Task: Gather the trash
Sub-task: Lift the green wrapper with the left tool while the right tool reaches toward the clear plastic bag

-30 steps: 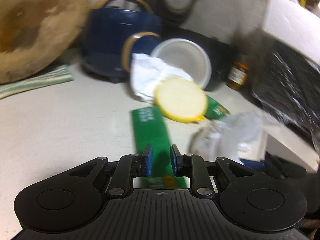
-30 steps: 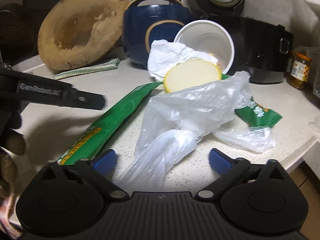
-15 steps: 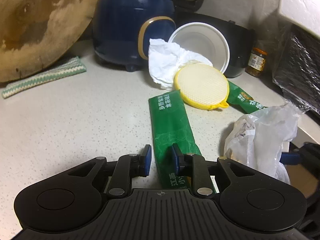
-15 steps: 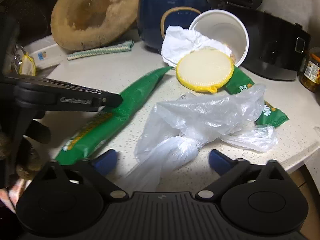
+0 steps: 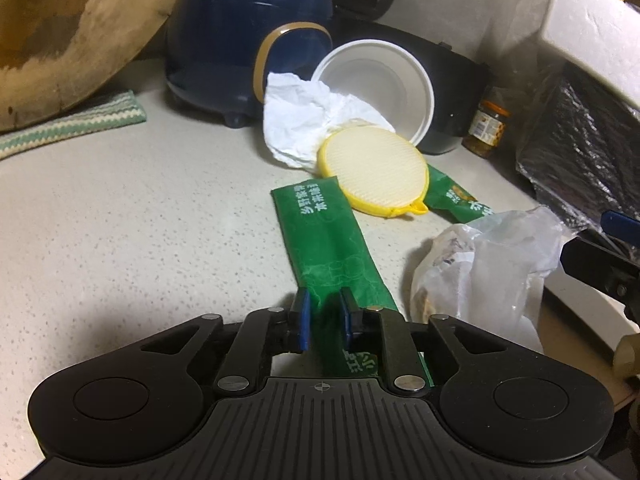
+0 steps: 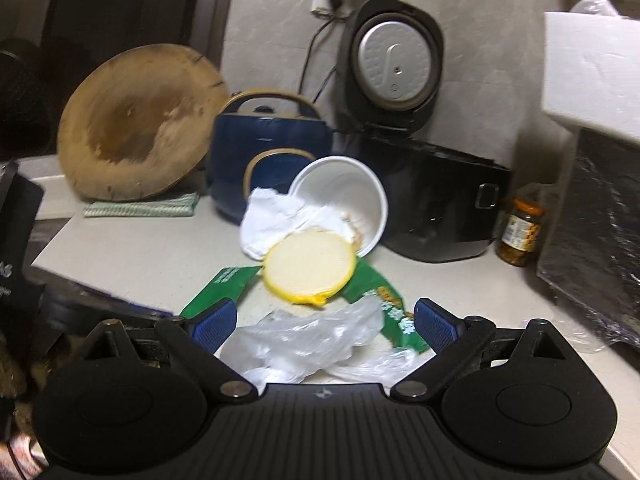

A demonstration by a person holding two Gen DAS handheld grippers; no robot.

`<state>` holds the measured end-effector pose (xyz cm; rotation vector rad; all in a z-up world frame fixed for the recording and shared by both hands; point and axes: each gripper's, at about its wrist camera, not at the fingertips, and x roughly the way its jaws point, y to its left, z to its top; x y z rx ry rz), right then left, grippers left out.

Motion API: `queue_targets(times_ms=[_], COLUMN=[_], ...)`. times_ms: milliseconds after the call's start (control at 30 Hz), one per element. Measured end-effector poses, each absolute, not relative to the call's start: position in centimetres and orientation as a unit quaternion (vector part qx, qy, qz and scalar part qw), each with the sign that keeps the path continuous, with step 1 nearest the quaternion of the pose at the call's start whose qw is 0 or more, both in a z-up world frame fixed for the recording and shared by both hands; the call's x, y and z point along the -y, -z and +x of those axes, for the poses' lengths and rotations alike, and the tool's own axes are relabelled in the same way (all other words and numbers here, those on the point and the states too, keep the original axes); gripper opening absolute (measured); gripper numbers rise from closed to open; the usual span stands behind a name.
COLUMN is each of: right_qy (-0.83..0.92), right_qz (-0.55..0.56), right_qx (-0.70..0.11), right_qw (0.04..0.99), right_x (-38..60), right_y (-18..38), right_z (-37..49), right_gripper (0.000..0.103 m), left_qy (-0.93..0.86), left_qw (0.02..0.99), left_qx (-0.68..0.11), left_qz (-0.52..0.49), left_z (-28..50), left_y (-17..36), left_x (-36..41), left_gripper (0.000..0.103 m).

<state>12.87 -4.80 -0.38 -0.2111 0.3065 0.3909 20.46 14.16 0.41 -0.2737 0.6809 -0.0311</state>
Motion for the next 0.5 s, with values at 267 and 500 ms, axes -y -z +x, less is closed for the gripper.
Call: queue_targets(times_ms=[267, 500], right_qy=[-0.175, -0.209], right_qz=[-0.104, -0.128], right_qx=[-0.16, -0.176], right_qw=[0.966, 0.953], right_x=[6.0, 4.1], right_y=[0.1, 1.3], right_z=[12.3, 11.9], right_gripper=[0.096, 0.096], left_qy=[0.028, -0.003], left_qw=[0.934, 0.94], left_qx=[-0.303, -0.267], left_qz=[-0.189, -0.214], left_z=[19.8, 19.0], left_y=[-0.6, -1.4], left_x=[-15.5, -16.4], left_gripper=[0.01, 0.01])
